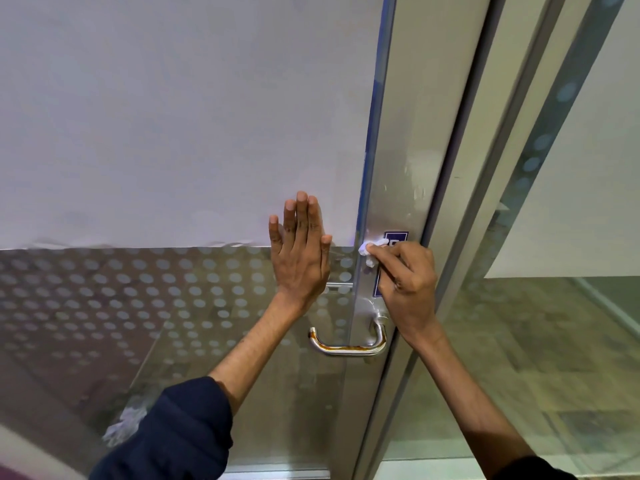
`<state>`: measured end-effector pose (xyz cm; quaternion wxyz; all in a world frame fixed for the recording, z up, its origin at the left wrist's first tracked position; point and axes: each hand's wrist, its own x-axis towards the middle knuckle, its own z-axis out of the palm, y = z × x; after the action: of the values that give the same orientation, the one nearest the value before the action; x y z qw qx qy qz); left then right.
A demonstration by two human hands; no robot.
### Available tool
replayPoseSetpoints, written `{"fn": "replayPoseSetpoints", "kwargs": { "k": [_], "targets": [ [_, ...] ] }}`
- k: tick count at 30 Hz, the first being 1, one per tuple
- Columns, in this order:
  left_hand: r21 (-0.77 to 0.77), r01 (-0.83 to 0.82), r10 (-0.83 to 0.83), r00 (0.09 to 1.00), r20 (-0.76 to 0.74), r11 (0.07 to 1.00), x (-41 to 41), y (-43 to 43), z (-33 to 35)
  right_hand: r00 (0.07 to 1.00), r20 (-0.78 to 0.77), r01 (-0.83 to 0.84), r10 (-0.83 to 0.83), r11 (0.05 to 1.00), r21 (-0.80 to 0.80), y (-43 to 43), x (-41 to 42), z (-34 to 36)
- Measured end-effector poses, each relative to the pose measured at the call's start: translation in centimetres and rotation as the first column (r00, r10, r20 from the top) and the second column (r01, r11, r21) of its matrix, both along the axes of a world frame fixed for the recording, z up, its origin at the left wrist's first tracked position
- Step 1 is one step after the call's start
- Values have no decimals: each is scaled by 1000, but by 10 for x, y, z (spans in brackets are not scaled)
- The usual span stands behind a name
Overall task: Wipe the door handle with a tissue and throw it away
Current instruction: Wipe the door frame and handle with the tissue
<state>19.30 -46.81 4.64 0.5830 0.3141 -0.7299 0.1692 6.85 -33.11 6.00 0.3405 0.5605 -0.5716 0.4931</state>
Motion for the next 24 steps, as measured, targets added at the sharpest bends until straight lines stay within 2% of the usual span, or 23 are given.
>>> {"fn": "replayPoseSetpoints", "kwargs": {
  "k": [7, 12, 17, 20, 24],
  "targets": [
    [5, 14, -14, 1000, 0, 1000, 1, 5, 2, 994, 48, 100, -103, 993, 64, -1, 6, -13],
    [7, 8, -8, 1000, -1, 1000, 1, 4, 3, 962, 253, 120, -105, 992, -42, -9, 22, -11],
    [6, 7, -7, 1000, 8, 1000, 1, 1, -1, 931, 363, 93, -41, 988, -126, -14, 26, -5],
    [2, 4, -4, 1000, 5, 1000, 1, -1, -2, 945, 325, 86, -29, 983, -160, -17, 24, 0],
    [4, -3, 3, 1000, 2, 1000, 1, -2, -2, 988, 152, 28, -7, 991, -131, -17, 14, -1]
  ]
}}
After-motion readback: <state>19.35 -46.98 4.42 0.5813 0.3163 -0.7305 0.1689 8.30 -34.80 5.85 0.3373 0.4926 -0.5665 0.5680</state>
